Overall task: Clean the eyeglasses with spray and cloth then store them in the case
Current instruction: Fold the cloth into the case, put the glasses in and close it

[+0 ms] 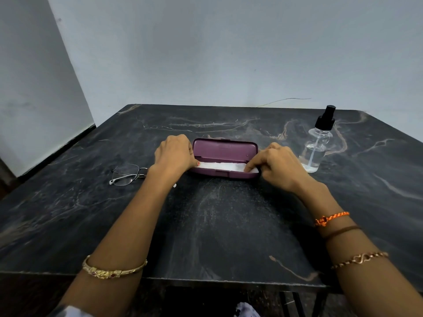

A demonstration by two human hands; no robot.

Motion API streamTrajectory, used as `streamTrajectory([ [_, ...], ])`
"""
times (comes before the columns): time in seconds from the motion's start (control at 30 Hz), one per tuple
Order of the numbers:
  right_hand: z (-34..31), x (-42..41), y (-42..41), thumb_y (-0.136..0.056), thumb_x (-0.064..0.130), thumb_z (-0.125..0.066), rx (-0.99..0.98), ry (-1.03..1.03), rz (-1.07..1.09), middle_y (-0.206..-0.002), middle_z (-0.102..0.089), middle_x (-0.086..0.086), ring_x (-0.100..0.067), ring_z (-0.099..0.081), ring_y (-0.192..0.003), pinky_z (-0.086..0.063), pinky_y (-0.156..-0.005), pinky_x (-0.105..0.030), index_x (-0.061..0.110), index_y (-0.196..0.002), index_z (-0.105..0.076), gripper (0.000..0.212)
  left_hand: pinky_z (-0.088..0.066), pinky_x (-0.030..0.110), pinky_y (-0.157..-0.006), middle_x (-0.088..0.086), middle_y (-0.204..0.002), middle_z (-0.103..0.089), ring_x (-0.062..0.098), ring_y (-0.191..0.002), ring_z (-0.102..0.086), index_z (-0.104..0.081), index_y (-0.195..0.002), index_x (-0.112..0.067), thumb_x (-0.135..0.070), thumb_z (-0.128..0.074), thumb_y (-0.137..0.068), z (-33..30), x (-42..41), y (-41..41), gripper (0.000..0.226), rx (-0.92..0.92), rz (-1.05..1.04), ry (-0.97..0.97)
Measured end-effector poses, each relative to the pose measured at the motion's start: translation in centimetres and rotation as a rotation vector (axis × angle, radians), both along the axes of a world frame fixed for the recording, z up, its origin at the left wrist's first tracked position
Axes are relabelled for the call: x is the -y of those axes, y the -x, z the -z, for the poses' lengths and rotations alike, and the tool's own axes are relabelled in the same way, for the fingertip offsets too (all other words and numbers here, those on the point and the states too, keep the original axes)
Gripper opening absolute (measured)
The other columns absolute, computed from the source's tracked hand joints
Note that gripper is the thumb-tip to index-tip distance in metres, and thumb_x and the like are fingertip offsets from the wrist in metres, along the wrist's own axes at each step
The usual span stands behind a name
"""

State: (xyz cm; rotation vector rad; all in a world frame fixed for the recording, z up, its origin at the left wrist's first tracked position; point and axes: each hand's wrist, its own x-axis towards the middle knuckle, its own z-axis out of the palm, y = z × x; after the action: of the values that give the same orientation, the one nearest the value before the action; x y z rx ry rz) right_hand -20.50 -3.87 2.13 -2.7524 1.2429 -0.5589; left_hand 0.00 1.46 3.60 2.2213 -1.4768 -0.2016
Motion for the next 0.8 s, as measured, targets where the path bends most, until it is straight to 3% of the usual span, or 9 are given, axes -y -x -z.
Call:
streamTrajectory([
  [0.1, -0.23, 0.02, 0.20, -0.074, -0.006, -0.042, 0.008, -0.003, 0.008, -0.091, -0.070, 0.000, -0.023, -0.049, -0.095, -0.041, -0.085, -0.039, 0.020, -0.093, -0.068, 0.041, -0.048, 0.038, -0.079, 0.015, -0.099, -0.066, 0.034, -0.094, -0.059, -0.065, -0.080, -0.006, -0.016, -0.073, -0.072, 0.17, 0.11, 0.10, 0.015, -0.028, -0.006, -0.002],
  [0.2, -0.40, 0.06, 0.50, -0.072, -0.006, -0.042, 0.032, 0.000, 0.009, -0.075, -0.059, 0.010, -0.023, -0.048, -0.093, -0.038, -0.081, -0.036, 0.017, -0.086, -0.066, 0.037, -0.041, 0.034, -0.074, 0.015, -0.106, -0.062, 0.034, -0.100, -0.056, -0.063, -0.090, -0.008, -0.017, -0.074, -0.072, 0.19, 0.14, 0.14, 0.023, -0.046, -0.013, 0.000],
  [0.3, -0.42, 0.02, 0.50, -0.073, -0.005, -0.044, -0.024, 0.010, -0.002, -0.079, -0.065, 0.003, -0.024, -0.047, -0.094, -0.038, -0.081, -0.037, 0.018, -0.087, -0.070, 0.038, -0.039, 0.034, -0.073, 0.016, -0.107, -0.060, 0.034, -0.103, -0.053, -0.062, -0.094, -0.006, -0.014, -0.075, -0.070, 0.19, 0.21, 0.05, 0.028, -0.076, -0.023, 0.011],
  [0.6, -0.20, 0.09, 0.34, -0.074, -0.008, -0.043, -0.007, 0.025, 0.000, -0.092, -0.071, -0.004, -0.025, -0.047, -0.096, -0.039, -0.085, -0.039, 0.016, -0.085, -0.072, 0.040, -0.039, 0.031, -0.074, 0.016, -0.105, -0.063, 0.032, -0.100, -0.056, -0.064, -0.082, -0.010, -0.005, -0.073, -0.069, 0.49, 0.53, 0.03, 0.017, -0.106, -0.032, 0.049],
  [0.8, -0.17, 0.09, 0.31, -0.071, -0.009, -0.044, 0.055, 0.041, -0.006, -0.092, -0.071, -0.006, -0.025, -0.047, -0.098, -0.037, -0.084, -0.039, 0.018, -0.089, -0.070, 0.042, -0.044, 0.036, -0.081, 0.017, -0.104, -0.065, 0.033, -0.102, -0.057, -0.061, -0.070, -0.014, -0.015, -0.075, -0.070, 0.46, 0.62, -0.17, 0.014, -0.118, -0.018, 0.069],
])
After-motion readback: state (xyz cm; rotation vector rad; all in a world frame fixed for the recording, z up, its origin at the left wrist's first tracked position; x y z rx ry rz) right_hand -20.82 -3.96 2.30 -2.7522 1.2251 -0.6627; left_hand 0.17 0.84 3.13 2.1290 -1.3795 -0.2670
